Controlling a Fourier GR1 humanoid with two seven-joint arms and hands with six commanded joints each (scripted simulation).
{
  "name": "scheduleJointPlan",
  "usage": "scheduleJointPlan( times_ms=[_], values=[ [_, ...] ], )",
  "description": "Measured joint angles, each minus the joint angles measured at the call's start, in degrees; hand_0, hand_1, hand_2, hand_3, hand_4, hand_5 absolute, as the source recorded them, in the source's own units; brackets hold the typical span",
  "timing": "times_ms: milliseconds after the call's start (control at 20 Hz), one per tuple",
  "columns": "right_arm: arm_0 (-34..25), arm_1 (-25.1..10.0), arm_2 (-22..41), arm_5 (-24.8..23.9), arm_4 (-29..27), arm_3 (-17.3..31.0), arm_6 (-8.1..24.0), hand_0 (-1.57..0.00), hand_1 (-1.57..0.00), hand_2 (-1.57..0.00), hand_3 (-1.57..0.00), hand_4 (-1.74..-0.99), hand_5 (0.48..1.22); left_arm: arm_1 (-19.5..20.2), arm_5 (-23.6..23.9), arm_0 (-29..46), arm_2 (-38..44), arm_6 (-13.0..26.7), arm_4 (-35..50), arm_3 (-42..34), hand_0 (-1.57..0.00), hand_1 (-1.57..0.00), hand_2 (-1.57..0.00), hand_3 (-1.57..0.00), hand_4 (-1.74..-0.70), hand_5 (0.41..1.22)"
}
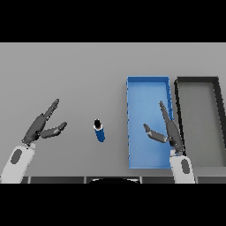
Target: Pick up the blue pipe and place it into the blue bin.
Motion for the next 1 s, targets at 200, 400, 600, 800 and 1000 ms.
scheduleJointPlan(
  times_ms=[200, 400, 600, 800, 1000],
  values=[
    [-0.32, 0.76, 0.16, 0.31, -0.78, -0.01, 1.37, 0.0, 0.0, 0.0, 0.0, -1.214, 0.581, 2.13, -4.21, 1.37, -3.98, 3.31, -0.07, -5.94, 0.0, 0.0, 0.0, 0.0, -1.0, 0.53],
    [-0.31, 0.28, -0.5, 0.89, -2.16, -1.3, 1.12, 0.0, 0.0, 0.0, 0.0, -1.223, 0.572, 1.14, -5.91, 1.72, -9.53, 10.68, -2.51, -8.92, 0.0, 0.0, 0.0, 0.0, -1.06, 0.474],
    [0.31, 0.44, 0.11, 0.83, -1.12, -0.53, 0.82, 0.0, 0.0, 0.0, 0.0, -1.212, 0.57, -1.16, -6.27, 1.82, -13.51, 9.89, -6.2, -9.72, 0.0, 0.0, 0.0, 0.0, -1.11, 0.463],
    [0.13, 0.65, -0.06, 1.1, -1.78, -0.77, 1.33, 0.0, 0.0, 0.0, 0.0, -1.211, 0.56, -5.94, -5.17, -0.45, -15.81, 9.68, -8.14, -7.98, 0.0, 0.0, 0.0, 0.0, -1.15, 0.486],
    [0.38, 0.61, -0.52, 0.76, -1.86, -0.7, 1.7, 0.0, 0.0, 0.0, 0.0, -1.205, 0.554, -10.82, -3.98, -3.56, -16.3, 8.7, -9.69, -2.11, 0.0, 0.0, 0.0, 0.0, -1.13, 0.487]
  ],
)
